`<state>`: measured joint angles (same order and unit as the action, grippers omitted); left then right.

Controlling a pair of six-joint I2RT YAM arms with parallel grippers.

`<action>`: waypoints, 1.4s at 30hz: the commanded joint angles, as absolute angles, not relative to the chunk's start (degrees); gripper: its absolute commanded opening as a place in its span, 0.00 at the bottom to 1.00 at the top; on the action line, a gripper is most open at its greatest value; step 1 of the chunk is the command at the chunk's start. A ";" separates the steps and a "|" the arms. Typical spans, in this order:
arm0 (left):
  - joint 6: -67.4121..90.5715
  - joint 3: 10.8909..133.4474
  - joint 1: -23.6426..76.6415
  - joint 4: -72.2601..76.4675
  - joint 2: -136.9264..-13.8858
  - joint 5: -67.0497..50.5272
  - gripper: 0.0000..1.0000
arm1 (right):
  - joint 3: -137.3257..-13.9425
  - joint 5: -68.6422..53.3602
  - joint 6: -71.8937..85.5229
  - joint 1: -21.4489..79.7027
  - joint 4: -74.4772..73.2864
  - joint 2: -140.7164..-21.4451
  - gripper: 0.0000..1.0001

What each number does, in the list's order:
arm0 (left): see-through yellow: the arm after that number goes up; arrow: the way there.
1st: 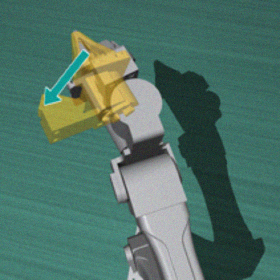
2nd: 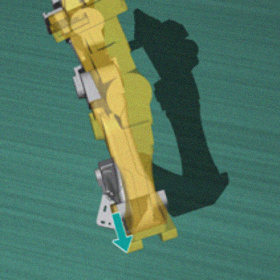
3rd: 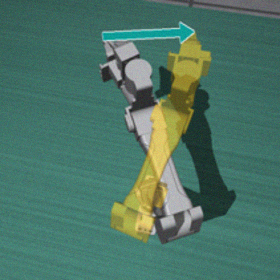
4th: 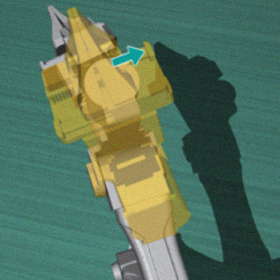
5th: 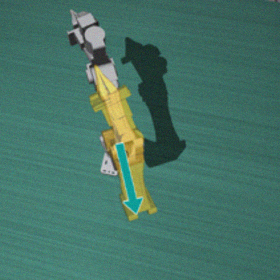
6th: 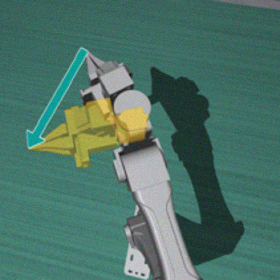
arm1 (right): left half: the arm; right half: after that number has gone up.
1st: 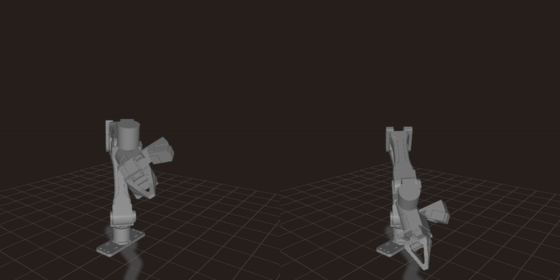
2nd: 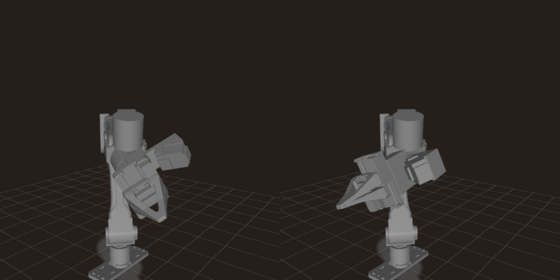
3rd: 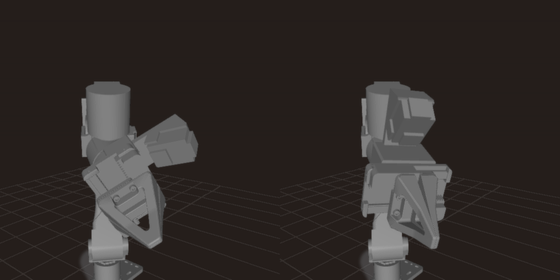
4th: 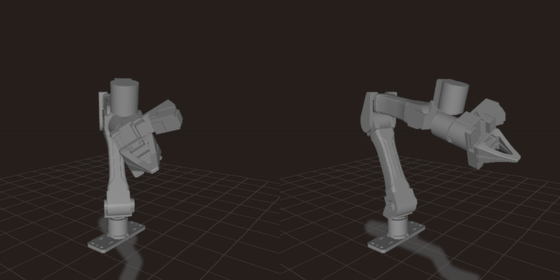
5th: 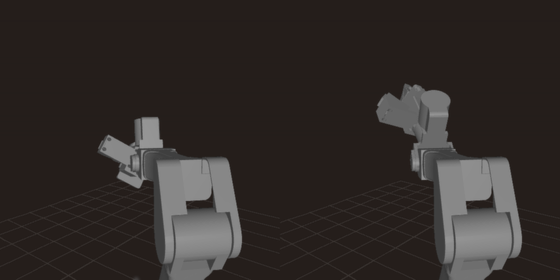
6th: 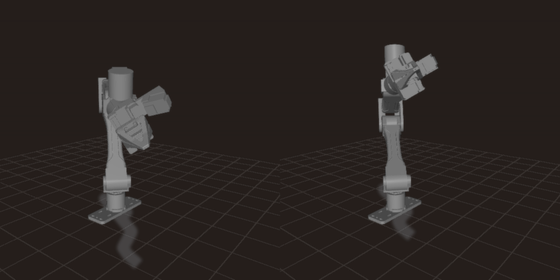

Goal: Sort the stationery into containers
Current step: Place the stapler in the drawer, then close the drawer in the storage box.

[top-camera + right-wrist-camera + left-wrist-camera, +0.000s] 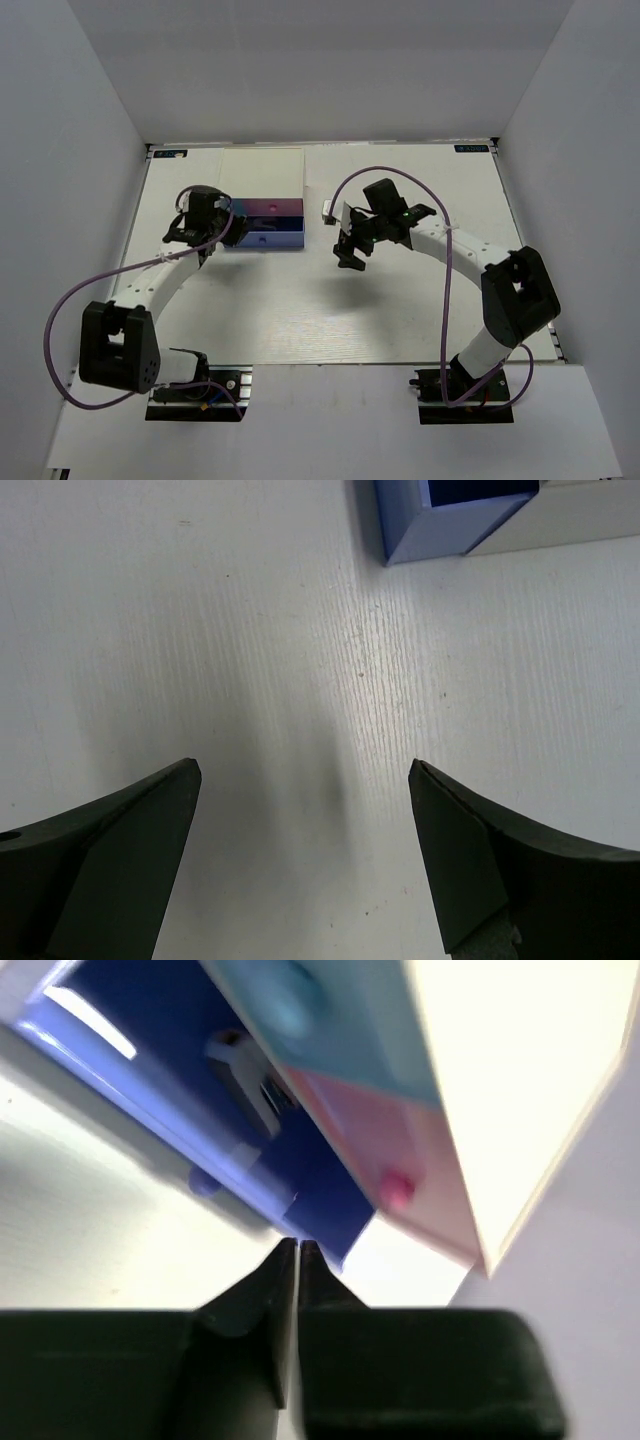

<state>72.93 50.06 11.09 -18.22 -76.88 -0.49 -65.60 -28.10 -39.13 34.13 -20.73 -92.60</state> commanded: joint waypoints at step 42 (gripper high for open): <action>49.04 25.58 10.81 -33.22 -41.23 -2.29 0.56 | -98.53 9.93 -39.73 54.84 -4.14 -128.32 0.18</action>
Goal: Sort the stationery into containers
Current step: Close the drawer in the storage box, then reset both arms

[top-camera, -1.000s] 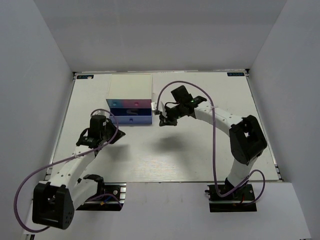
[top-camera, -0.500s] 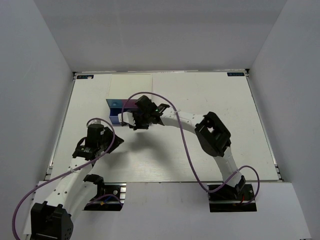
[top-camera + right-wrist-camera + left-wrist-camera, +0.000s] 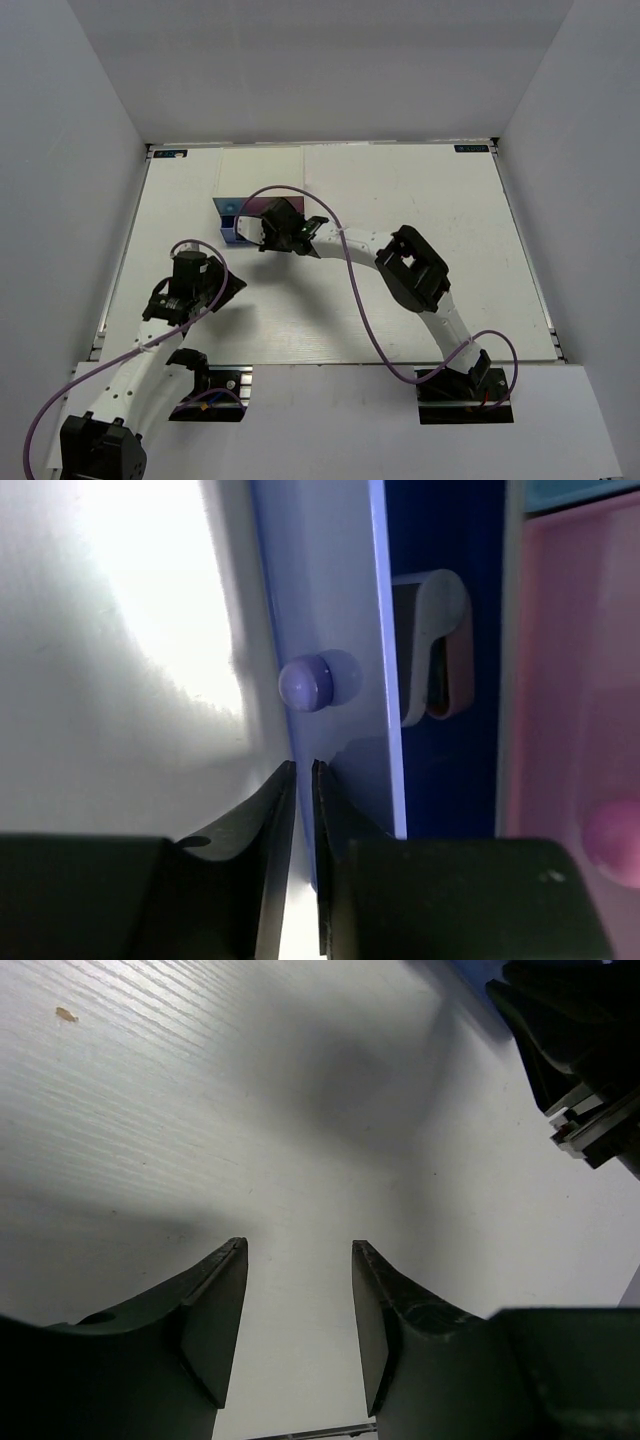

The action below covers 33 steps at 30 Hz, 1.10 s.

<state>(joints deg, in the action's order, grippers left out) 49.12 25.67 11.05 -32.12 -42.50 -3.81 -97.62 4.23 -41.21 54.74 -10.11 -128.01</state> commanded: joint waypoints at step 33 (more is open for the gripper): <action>51.15 26.11 10.81 -35.69 -35.95 -1.93 0.70 | -79.33 -8.31 -35.68 54.94 -1.85 -111.22 0.38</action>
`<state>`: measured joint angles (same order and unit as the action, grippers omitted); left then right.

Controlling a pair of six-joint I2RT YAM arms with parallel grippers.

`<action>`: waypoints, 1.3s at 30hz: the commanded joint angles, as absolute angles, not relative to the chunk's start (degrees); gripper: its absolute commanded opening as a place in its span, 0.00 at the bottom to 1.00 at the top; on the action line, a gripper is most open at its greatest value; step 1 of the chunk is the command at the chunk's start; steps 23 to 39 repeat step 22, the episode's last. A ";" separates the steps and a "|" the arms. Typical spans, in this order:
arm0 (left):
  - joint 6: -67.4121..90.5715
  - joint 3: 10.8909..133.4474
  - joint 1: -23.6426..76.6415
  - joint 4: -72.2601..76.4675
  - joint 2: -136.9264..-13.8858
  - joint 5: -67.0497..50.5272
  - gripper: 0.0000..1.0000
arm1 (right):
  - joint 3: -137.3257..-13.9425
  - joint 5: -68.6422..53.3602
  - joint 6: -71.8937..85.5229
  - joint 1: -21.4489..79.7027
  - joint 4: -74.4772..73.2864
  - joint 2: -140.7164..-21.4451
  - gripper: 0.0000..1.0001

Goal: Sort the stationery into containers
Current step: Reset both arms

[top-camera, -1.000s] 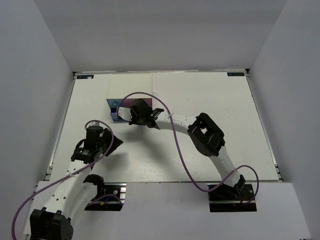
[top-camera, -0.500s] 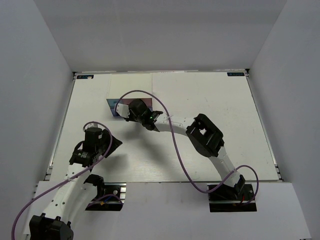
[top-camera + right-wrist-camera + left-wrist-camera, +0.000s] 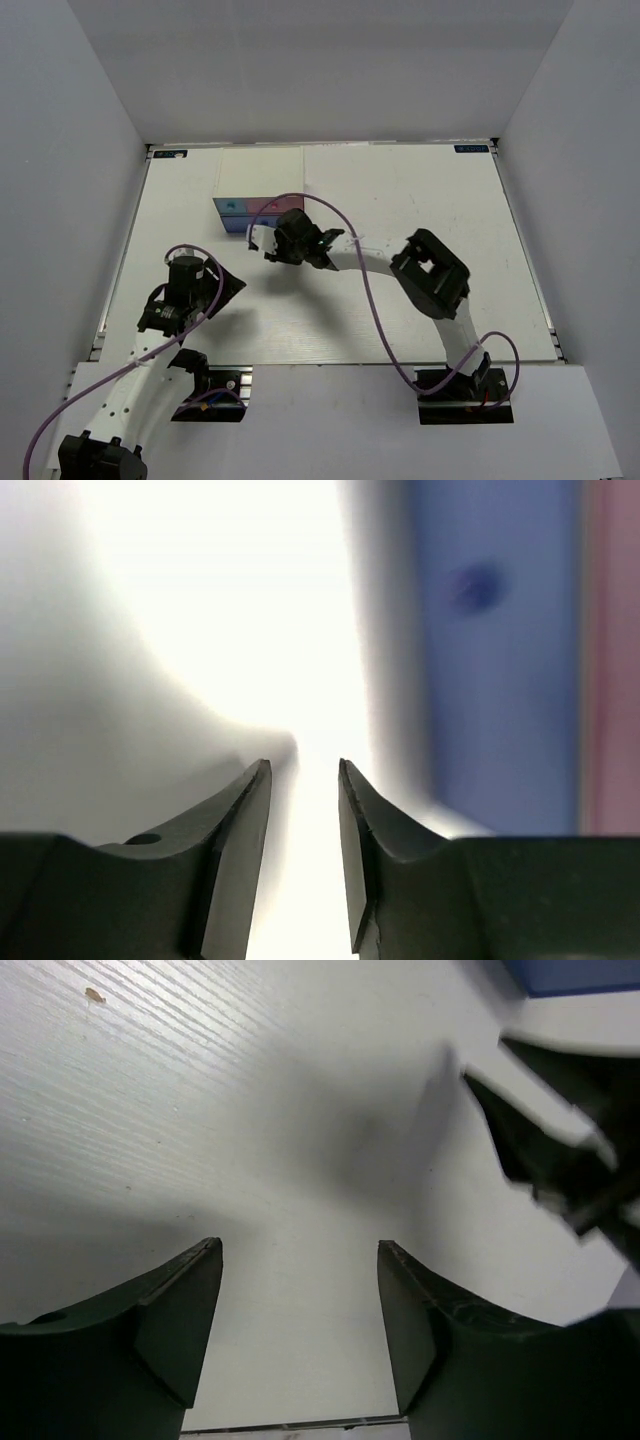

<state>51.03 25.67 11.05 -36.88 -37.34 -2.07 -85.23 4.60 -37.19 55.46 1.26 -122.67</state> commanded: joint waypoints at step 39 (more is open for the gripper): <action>45.97 25.66 10.81 -22.07 -37.09 -10.54 1.00 | -57.94 13.45 -16.70 48.69 -0.62 -81.14 0.90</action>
